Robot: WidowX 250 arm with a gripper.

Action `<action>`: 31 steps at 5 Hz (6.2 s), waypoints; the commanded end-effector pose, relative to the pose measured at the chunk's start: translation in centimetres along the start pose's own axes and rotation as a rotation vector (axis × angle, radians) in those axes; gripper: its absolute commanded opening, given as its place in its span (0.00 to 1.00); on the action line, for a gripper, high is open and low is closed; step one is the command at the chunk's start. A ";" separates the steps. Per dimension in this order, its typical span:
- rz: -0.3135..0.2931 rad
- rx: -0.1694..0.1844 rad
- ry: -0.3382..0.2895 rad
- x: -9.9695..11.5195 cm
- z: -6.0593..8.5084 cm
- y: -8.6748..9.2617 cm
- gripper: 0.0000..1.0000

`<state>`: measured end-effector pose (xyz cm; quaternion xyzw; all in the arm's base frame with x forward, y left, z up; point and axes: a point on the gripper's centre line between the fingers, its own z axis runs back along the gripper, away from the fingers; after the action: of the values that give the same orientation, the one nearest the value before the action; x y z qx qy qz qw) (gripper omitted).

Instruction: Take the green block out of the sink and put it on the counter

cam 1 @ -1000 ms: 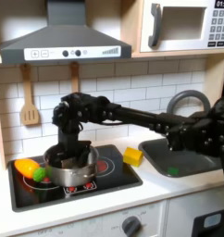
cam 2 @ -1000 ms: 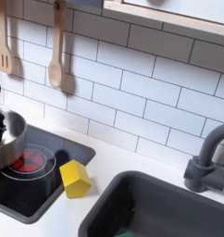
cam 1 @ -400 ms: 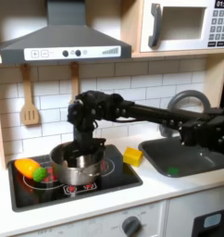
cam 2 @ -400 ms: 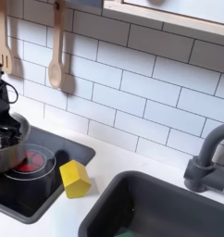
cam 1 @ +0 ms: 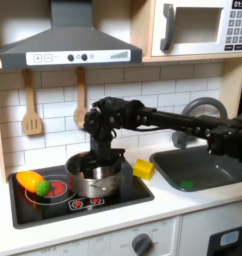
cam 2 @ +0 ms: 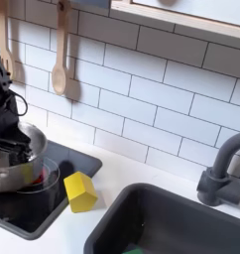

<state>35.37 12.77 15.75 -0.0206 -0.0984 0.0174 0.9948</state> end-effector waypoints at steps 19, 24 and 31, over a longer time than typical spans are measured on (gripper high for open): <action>-0.310 -0.076 -0.046 -0.9 7.6 -14.9 1.00; -0.305 -0.073 -0.043 -0.9 7.6 -14.9 1.00; -0.362 -0.148 -0.003 -2.0 3.9 -16.4 1.00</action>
<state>33.17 -3.76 20.04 -0.0759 -0.1046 -0.1710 0.9768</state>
